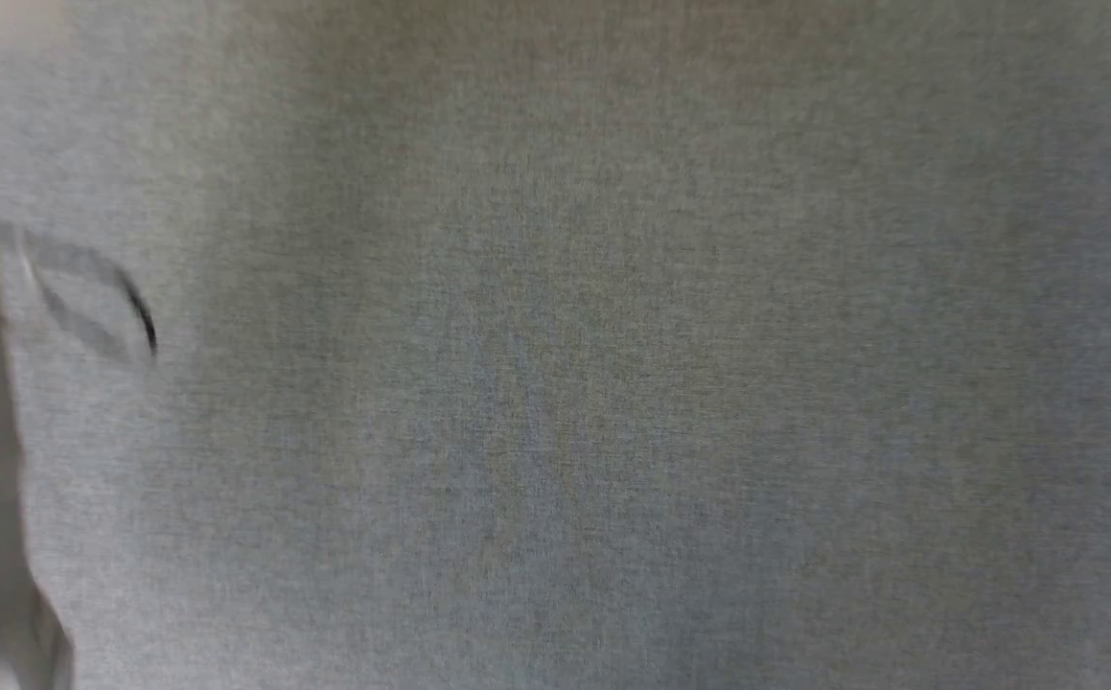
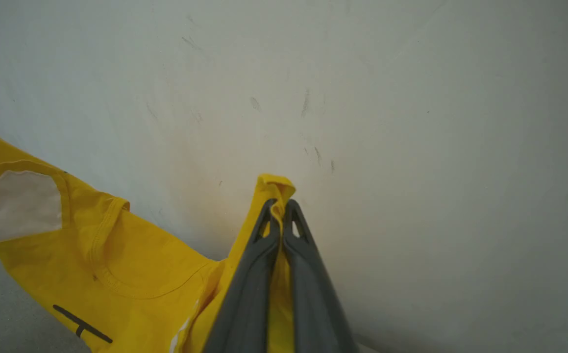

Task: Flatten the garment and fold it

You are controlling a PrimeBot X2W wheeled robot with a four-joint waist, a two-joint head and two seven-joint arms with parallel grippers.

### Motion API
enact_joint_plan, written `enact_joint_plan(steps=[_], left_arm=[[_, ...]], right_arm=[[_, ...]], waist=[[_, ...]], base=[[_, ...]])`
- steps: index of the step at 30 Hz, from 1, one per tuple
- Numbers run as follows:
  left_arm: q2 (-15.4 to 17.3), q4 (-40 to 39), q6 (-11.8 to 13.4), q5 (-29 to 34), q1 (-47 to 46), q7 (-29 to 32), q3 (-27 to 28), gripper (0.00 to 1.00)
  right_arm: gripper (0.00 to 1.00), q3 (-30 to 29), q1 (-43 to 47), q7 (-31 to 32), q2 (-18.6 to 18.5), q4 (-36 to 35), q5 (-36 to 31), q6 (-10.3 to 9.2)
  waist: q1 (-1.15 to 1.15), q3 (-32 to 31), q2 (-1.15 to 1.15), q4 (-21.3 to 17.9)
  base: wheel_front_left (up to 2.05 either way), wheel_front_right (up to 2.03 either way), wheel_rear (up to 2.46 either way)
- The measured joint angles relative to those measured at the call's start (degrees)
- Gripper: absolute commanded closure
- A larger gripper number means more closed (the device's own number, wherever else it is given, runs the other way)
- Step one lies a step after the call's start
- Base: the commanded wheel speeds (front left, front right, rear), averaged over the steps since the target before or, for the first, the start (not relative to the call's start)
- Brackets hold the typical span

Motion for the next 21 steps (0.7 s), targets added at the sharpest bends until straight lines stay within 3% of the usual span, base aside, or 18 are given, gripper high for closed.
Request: enact_joint_plan(steps=[4,11,21], left_arm=[[-0.25,-8.24,1.98,-0.98,14.45,0.09,0.77,1.0],[0.03,-13.34,1.57,-0.96,39.9,-0.26,-3.77,1.0],[2.78,-11.5,-0.44,-5.77,59.4,4.32,-7.94,1.0]], right_arm=[[1.0,-4.24,13.25,1.08,2.67,-6.48,1.94,0.0],[1.0,-5.89,35.36,4.11,6.98,-11.94,5.27,-0.01],[1.0,-4.97,58.96,11.69,5.32,-16.64,16.36,-0.01]], waist=[[0.0,-2.95,0.0,-0.11],[0.0,-8.53,0.0,-0.23],[0.0,-16.67,0.0,0.64]], base=[[0.0,0.0,0.0],[0.0,0.0,0.0],[0.0,0.0,0.0]])
